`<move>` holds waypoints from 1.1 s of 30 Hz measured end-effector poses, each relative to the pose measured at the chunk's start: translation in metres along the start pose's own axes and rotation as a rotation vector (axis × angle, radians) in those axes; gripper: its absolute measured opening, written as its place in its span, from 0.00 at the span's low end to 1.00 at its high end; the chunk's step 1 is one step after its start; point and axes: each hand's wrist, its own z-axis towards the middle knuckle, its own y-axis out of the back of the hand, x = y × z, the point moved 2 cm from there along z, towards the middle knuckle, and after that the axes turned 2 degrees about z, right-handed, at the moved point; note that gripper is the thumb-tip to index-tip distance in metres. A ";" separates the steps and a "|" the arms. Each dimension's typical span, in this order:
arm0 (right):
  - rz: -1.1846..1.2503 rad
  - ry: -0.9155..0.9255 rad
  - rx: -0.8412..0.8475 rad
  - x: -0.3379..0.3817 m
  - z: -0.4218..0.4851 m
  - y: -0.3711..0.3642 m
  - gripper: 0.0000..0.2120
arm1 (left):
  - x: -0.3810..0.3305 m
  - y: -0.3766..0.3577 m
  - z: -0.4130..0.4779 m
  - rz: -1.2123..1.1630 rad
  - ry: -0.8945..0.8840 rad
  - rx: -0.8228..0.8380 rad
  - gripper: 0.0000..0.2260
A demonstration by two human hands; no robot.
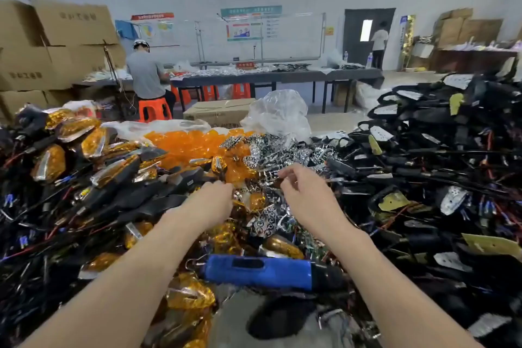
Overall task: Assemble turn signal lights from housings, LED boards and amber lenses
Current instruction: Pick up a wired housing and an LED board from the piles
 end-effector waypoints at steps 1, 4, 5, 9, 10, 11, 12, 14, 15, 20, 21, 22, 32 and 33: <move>-0.053 -0.006 0.029 -0.003 0.010 -0.005 0.08 | -0.001 -0.004 0.006 0.056 -0.022 0.063 0.22; -0.182 -0.027 0.113 -0.015 0.037 -0.020 0.11 | -0.001 -0.015 0.017 0.094 -0.038 0.165 0.23; -0.212 -0.017 0.121 -0.020 0.045 -0.024 0.11 | -0.002 -0.017 0.022 0.098 -0.047 0.169 0.22; -0.368 0.023 0.110 -0.037 0.074 -0.033 0.16 | 0.003 -0.008 0.031 -0.027 -0.090 0.198 0.17; -0.413 0.023 0.113 -0.041 0.080 -0.035 0.18 | 0.007 -0.004 0.032 -0.094 -0.092 0.203 0.16; -0.448 0.025 0.122 -0.044 0.086 -0.036 0.21 | 0.010 0.002 0.031 -0.145 -0.098 0.187 0.16; -0.475 0.032 0.135 -0.048 0.090 -0.038 0.23 | 0.013 0.008 0.031 -0.183 -0.102 0.157 0.15; -0.527 0.044 0.183 -0.056 0.099 -0.043 0.26 | 0.019 0.023 0.031 -0.245 -0.098 0.066 0.13; -0.543 0.049 0.216 -0.059 0.103 -0.046 0.28 | 0.022 0.029 0.031 -0.273 -0.091 0.027 0.11; -0.613 0.034 0.404 -0.073 0.117 -0.063 0.32 | 0.026 0.050 0.023 -0.394 -0.061 -0.177 0.10; -0.629 0.039 0.386 -0.074 0.117 -0.065 0.31 | 0.025 0.052 0.020 -0.440 -0.056 -0.221 0.09; -0.639 0.051 0.348 -0.075 0.118 -0.066 0.30 | 0.024 0.053 0.017 -0.487 -0.054 -0.259 0.09; -0.611 0.179 0.282 -0.067 0.111 -0.085 0.25 | 0.015 0.048 -0.004 -0.856 0.046 -0.344 0.08; -0.595 0.169 0.313 -0.064 0.111 -0.089 0.25 | 0.015 0.046 -0.006 -0.903 0.060 -0.340 0.07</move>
